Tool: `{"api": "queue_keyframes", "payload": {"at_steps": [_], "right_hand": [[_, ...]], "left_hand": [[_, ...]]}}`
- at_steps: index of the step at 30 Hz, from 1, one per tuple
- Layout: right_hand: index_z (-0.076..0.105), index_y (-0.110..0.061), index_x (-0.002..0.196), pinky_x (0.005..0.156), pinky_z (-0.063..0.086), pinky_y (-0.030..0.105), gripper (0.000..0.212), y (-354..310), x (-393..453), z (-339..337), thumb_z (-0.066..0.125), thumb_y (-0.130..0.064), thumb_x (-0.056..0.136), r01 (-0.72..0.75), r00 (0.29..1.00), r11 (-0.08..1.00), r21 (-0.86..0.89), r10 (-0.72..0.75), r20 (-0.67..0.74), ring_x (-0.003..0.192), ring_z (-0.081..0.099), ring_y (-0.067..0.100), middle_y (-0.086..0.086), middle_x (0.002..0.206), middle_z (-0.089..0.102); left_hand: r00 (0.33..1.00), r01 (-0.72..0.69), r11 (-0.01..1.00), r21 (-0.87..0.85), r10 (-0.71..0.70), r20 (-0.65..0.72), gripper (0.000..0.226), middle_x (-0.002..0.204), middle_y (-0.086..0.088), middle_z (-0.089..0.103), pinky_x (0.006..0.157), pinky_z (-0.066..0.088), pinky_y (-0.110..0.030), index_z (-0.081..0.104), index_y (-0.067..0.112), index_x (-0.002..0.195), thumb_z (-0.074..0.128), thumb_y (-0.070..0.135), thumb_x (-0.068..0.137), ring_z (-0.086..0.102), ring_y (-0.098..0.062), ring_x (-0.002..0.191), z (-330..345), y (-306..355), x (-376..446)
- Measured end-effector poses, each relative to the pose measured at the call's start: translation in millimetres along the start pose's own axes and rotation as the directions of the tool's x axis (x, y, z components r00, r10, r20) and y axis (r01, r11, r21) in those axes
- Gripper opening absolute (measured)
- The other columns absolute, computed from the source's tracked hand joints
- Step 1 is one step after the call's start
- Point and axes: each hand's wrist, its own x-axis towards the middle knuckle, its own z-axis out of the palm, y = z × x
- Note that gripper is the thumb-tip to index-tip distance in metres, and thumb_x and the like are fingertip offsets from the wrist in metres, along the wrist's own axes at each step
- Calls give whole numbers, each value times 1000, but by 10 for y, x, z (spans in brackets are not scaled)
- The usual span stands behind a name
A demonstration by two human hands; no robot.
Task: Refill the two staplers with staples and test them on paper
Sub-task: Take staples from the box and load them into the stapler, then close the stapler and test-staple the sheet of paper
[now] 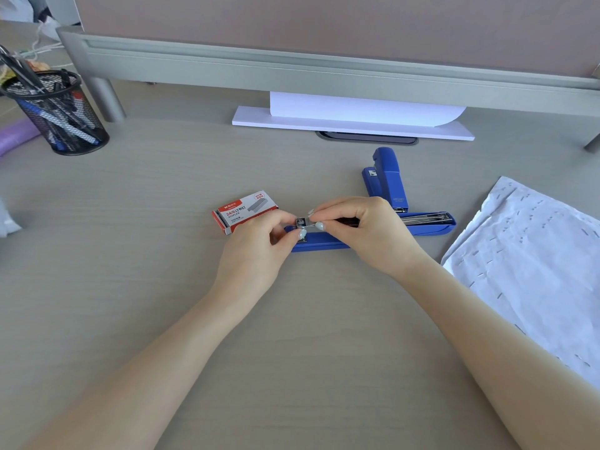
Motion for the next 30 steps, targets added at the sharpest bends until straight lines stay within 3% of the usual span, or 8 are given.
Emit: {"api": "queue_keyframes", "payload": {"at_steps": [5, 8, 12, 16, 19, 22, 25, 30], "right_hand": [[73, -22, 100, 93, 45, 28, 20, 40, -60, 73, 59, -18, 87, 128, 992, 971, -202, -128, 11, 99, 60, 4, -13, 110, 68], [67, -33, 109, 114, 13, 45, 29, 50, -108, 113, 52, -31, 85, 117, 993, 927, -357, -113, 32, 128, 42, 14, -12, 126, 58], [56, -42, 121, 113, -12, 49, 35, 13, -186, 82, 49, -25, 92, 85, 994, 928, -363, -53, 97, 140, 16, 13, -14, 143, 38], [59, -31, 120, 111, 16, 59, 38, 63, -215, -98, 49, -30, 84, 74, 978, 949, -306, -129, -163, 130, 36, 17, -7, 137, 46], [60, -23, 117, 104, 34, 49, 36, 157, -232, -456, 56, -26, 82, -76, 931, 973, -218, -9, -364, 120, 41, 13, -9, 128, 48], [51, -32, 121, 114, 16, 43, 43, 362, -357, -878, 64, -37, 80, -393, 910, 855, -338, 308, -278, 131, 29, 19, -9, 134, 40], [53, -33, 109, 114, -2, 47, 38, 572, -464, -1037, 67, -46, 76, -461, 875, 731, -503, 468, -122, 125, 36, 18, -10, 124, 46], [56, -23, 87, 85, 41, 30, 20, 457, -516, -1154, 70, -12, 79, -323, 941, 943, -76, 312, -129, 82, 61, 14, -12, 85, 62]], "left_hand": [[1000, -4, 1000, -2, 4, -4, 6, 53, 8, 44, 49, 31, -14, 65, 24, 89, 61, 23, 85, 43, -3, 54, 2, -7, 0], [1000, 4, 1000, -4, -4, -4, 7, 54, 9, 44, 48, 30, -13, 65, 23, 91, 60, 23, 85, 44, -1, 53, 7, -13, 2], [1000, 1, 1000, -14, -1, 3, 5, 54, 8, 44, 47, 29, -15, 63, 25, 89, 61, 23, 85, 43, -3, 53, 4, -11, 3], [1000, 13, 1000, -20, -13, 10, 5, 55, 8, 45, 52, 31, -23, 63, 25, 86, 61, 22, 84, 42, -5, 54, 1, -9, -2], [1000, 14, 1000, -28, -14, 26, 4, 58, 7, 49, 53, 32, -25, 63, 25, 86, 60, 21, 85, 42, -7, 55, -4, -16, -4], [998, -5, 1000, -22, 6, 57, 5, 66, 1, 59, 56, 34, -28, 62, 23, 88, 58, 21, 87, 43, -13, 57, -17, -11, -8], [997, -19, 1000, -7, 19, 70, 6, 72, -5, 64, 56, 34, -29, 60, 26, 85, 57, 22, 87, 45, -15, 58, -25, 7, -19], [997, -30, 1000, -7, 31, 70, 8, 71, -7, 63, 57, 36, -28, 58, 29, 82, 57, 22, 87, 49, -18, 61, -69, 36, -57]]}}
